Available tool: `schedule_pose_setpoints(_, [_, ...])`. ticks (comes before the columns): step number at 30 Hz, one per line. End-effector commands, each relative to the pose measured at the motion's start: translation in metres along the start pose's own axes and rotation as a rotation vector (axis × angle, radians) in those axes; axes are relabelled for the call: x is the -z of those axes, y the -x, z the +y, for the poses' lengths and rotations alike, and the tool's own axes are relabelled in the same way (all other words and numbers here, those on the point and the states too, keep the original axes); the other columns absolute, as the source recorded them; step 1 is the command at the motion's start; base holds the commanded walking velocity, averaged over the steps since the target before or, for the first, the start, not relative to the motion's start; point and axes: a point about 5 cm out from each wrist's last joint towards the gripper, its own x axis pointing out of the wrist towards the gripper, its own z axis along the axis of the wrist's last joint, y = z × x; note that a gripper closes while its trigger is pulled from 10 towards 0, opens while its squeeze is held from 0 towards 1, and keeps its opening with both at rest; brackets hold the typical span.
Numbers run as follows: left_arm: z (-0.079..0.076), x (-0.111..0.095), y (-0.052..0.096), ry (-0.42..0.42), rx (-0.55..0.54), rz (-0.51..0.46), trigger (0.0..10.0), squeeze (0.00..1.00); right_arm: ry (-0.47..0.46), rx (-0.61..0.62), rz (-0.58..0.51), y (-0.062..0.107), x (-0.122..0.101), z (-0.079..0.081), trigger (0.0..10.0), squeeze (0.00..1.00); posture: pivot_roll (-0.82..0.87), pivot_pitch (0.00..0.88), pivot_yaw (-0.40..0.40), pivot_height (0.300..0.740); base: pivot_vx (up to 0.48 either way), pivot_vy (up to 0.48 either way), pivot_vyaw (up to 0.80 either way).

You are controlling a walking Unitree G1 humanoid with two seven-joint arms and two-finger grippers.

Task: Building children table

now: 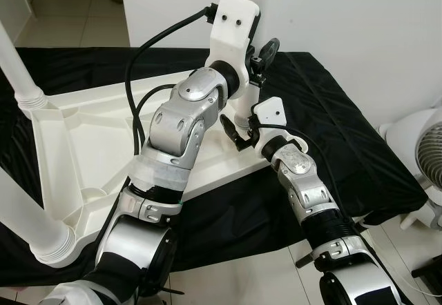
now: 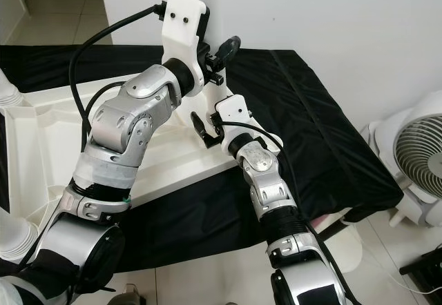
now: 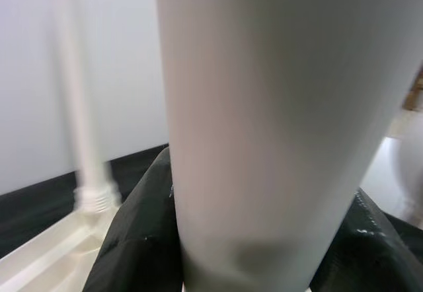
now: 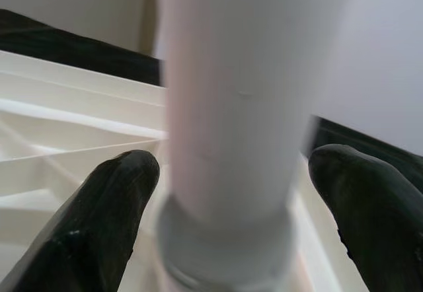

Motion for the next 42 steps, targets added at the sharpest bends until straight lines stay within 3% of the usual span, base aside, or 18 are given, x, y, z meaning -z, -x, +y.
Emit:
schedule_pose_setpoints(1, [-0.004,-0.005,-0.003,-0.02,-0.078,-0.007,10.0,0.0,0.033,0.065,0.028,0.0,0.005,0.0,10.0,0.0,0.12,0.0,-0.09,0.74,0.0,0.0,0.0])
schedule_pose_setpoints(6, [-0.011,-0.005,-0.003,-0.022,-0.071,0.004,10.0,0.0,0.001,0.191,0.001,-0.002,0.002,0.002,10.0,0.0,0.12,0.0,-0.088,0.74,0.0,0.0,0.0])
schedule_pose_setpoints(13, [-0.022,-0.008,-0.004,0.002,-0.047,0.001,10.0,0.0,-0.006,0.232,-0.063,-0.009,-0.008,0.003,10.0,0.0,0.13,0.0,-0.085,0.74,0.0,0.0,0.0])
schedule_pose_setpoints(26, [-0.024,-0.012,-0.003,-0.003,-0.051,-0.004,10.0,0.0,-0.007,0.273,-0.052,-0.012,-0.005,0.003,10.0,0.0,0.14,0.0,-0.092,0.74,0.0,0.0,0.0])
schedule_pose_setpoints(27, [-0.024,-0.012,-0.003,-0.002,-0.051,-0.004,10.0,0.0,0.003,0.275,-0.058,-0.012,-0.005,0.003,4.5,0.0,0.14,0.0,-0.091,0.74,0.0,0.0,0.0])
schedule_pose_setpoints(28, [-0.024,-0.012,-0.003,-0.002,-0.051,-0.004,10.0,0.0,0.003,0.275,-0.058,-0.012,-0.005,0.003,4.5,0.0,0.14,0.0,-0.091,0.74,0.0,0.0,0.0])
schedule_pose_setpoints(29, [-0.024,-0.012,-0.003,-0.001,-0.05,-0.004,10.0,0.0,0.002,0.276,-0.064,-0.012,-0.005,0.003,3.3,0.0,0.14,0.0,-0.091,0.74,0.0,0.0,0.0])
schedule_pose_setpoints(30, [-0.024,-0.012,-0.003,-0.001,-0.05,-0.004,10.0,0.0,0.002,0.276,-0.064,-0.012,-0.005,0.003,3.3,0.0,0.14,0.0,-0.091,0.74,0.0,0.0,0.0])
schedule_pose_setpoints(31, [-0.025,-0.012,-0.004,0.0,-0.049,-0.002,10.0,0.0,0.004,0.279,-0.068,-0.012,-0.006,0.003,1.8,0.0,0.14,0.0,-0.089,0.74,0.0,0.0,0.0])
schedule_pose_setpoints(32, [-0.025,-0.012,-0.004,0.001,-0.047,-0.001,10.0,0.0,0.004,0.285,-0.08,-0.012,-0.007,0.001,2.6,0.0,0.14,0.0,-0.089,0.74,0.0,0.0,0.0])
schedule_pose_setpoints(33, [-0.025,-0.012,-0.004,0.001,-0.047,-0.001,10.0,0.0,0.004,0.285,-0.08,-0.012,-0.007,0.001,2.6,0.0,0.14,0.0,-0.089,0.74,0.0,0.0,0.0])
schedule_pose_setpoints(34, [-0.026,-0.012,-0.003,0.001,-0.045,0.001,10.0,0.0,0.003,0.29,-0.089,-0.013,-0.008,0.001,4.0,0.0,0.14,0.0,-0.089,0.74,0.0,0.0,0.0])
schedule_pose_setpoints(39, [-0.027,-0.011,-0.004,0.0,-0.041,0.006,10.0,0.0,-0.002,0.296,-0.105,-0.014,-0.011,0.0,4.1,0.0,0.14,0.0,-0.09,0.74,0.0,0.0,0.0])
schedule_pose_setpoints(40, [-0.027,-0.01,-0.004,-0.002,-0.041,0.008,10.0,0.0,-0.005,0.299,-0.11,-0.014,-0.012,0.0,10.0,0.0,0.14,0.0,-0.091,0.74,0.0,0.0,0.0])
schedule_pose_setpoints(42, [-0.027,-0.01,-0.004,-0.003,-0.041,0.008,10.0,0.0,-0.009,0.301,-0.111,-0.015,-0.013,0.0,10.0,0.0,0.14,0.0,-0.092,0.74,0.0,0.0,0.0])
